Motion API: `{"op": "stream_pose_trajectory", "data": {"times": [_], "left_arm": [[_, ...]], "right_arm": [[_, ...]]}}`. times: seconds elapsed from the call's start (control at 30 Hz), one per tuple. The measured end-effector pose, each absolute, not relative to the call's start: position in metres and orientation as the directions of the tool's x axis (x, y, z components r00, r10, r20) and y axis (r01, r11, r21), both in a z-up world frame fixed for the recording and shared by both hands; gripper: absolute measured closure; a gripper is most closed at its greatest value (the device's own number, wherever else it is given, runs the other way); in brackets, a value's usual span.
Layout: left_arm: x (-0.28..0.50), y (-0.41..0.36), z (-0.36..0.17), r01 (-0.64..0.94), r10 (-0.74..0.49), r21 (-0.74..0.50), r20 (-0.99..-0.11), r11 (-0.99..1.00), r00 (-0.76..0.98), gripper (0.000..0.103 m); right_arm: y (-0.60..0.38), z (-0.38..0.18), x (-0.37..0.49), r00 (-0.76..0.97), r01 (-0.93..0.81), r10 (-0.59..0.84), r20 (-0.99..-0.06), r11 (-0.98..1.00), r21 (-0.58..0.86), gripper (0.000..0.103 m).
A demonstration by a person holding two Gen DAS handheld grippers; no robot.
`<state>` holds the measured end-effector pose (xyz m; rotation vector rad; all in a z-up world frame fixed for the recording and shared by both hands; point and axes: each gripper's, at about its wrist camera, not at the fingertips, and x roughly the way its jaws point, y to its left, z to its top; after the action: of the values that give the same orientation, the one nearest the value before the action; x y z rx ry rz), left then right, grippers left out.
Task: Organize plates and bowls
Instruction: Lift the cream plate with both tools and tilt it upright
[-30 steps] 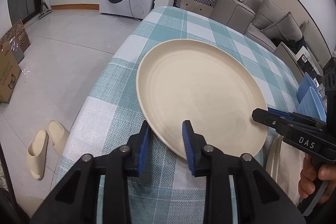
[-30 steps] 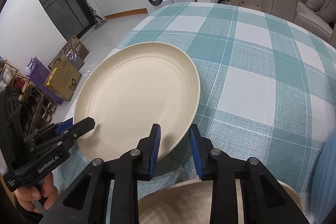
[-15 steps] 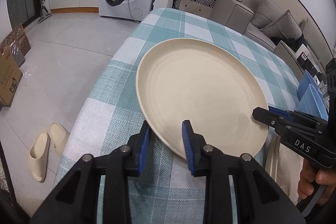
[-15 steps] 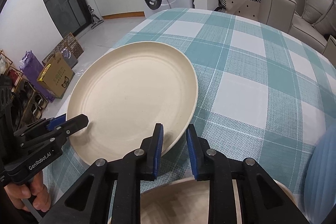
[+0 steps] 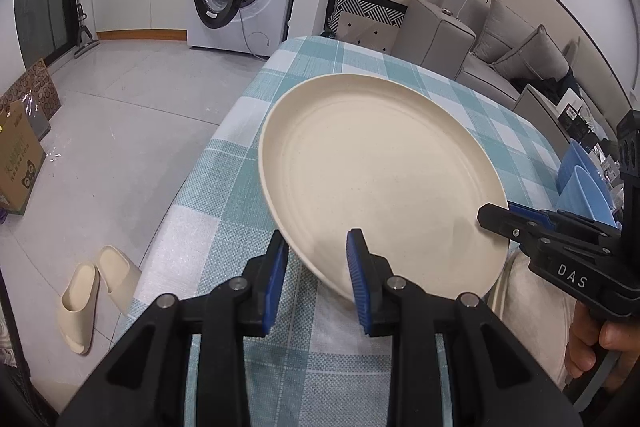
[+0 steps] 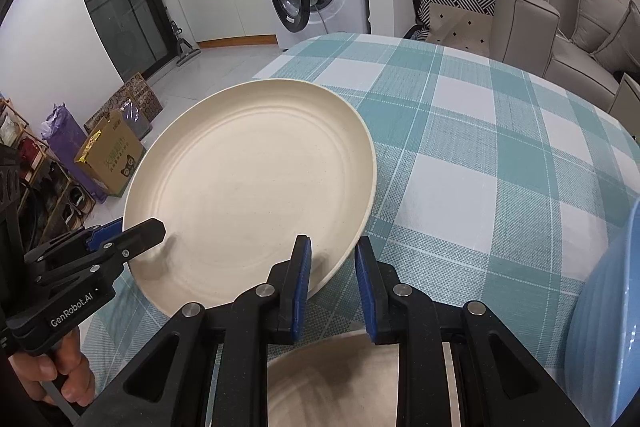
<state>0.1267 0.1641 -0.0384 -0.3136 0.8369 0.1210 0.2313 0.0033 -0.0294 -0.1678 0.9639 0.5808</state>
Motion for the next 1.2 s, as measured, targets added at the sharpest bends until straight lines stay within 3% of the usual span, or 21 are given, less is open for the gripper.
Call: {"op": "stream_pose_trajectory", "data": {"times": [0.63, 1.2], "left_arm": [[0.116, 0.132, -0.016, -0.142, -0.057, -0.211, -0.722, 0.967, 0.689, 0.074], [0.089, 0.081, -0.005, -0.080, -0.058, -0.154, -0.730, 0.985, 0.681, 0.074]], "right_arm": [[-0.046, 0.005, 0.201, 0.487, -0.489, 0.405, -0.774, 0.861, 0.143, 0.080], [-0.092, 0.022, 0.124, 0.580, -0.446, 0.339, -0.741, 0.893, 0.060, 0.080]]}}
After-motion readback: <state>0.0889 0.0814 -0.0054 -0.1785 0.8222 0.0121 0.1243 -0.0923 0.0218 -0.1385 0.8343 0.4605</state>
